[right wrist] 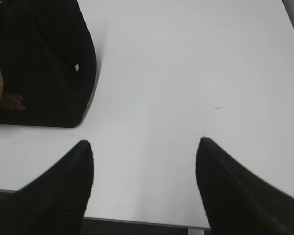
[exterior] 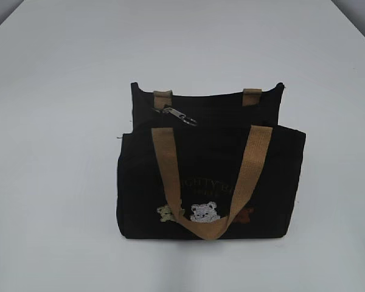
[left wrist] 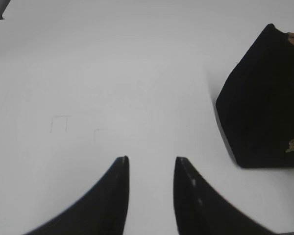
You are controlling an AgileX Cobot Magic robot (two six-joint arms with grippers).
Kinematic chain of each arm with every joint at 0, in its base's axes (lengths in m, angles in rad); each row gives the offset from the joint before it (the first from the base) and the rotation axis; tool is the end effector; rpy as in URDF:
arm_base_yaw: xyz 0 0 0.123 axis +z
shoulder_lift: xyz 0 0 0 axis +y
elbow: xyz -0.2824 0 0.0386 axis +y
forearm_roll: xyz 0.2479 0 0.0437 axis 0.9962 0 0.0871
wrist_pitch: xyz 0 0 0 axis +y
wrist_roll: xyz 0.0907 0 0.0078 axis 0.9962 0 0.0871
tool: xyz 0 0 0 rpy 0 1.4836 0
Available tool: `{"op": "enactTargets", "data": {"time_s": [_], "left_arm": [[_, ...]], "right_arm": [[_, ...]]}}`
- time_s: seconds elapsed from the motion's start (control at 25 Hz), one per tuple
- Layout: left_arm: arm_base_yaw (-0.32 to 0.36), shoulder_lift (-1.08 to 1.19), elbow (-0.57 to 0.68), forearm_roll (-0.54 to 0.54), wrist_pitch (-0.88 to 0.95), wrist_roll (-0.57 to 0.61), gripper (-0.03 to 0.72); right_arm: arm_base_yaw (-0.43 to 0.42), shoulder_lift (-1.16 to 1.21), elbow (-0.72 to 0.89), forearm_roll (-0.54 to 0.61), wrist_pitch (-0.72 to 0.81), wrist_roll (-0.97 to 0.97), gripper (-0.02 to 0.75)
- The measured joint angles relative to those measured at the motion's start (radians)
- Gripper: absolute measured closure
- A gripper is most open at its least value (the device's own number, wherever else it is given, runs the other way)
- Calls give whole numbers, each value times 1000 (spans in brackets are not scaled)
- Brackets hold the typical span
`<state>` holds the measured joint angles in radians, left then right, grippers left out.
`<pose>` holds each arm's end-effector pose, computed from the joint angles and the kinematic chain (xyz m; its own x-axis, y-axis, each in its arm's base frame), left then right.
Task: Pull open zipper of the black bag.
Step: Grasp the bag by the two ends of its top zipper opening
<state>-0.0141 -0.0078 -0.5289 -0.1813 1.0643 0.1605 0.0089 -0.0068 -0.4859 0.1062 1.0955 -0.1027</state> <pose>-0.0107 -0.0142 0.2858 -0.4075 0.0766 -0.9100 0.1867 0.9824 -0.0009 -0.0061 0.0085 0.2708 -0.4854 -0.0580 -0.8724 -0.1173 0.9931 -0.0008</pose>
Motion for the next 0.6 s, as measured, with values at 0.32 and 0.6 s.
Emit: {"op": "enactTargets", "data": {"time_s": [0.32,0.6], "left_arm": [[0,0,0,0,0,0,449],[0,0,0,0,0,0,450]], "right_arm": [[0,0,0,0,0,0,230],[0,0,0,0,0,0,230]]}}
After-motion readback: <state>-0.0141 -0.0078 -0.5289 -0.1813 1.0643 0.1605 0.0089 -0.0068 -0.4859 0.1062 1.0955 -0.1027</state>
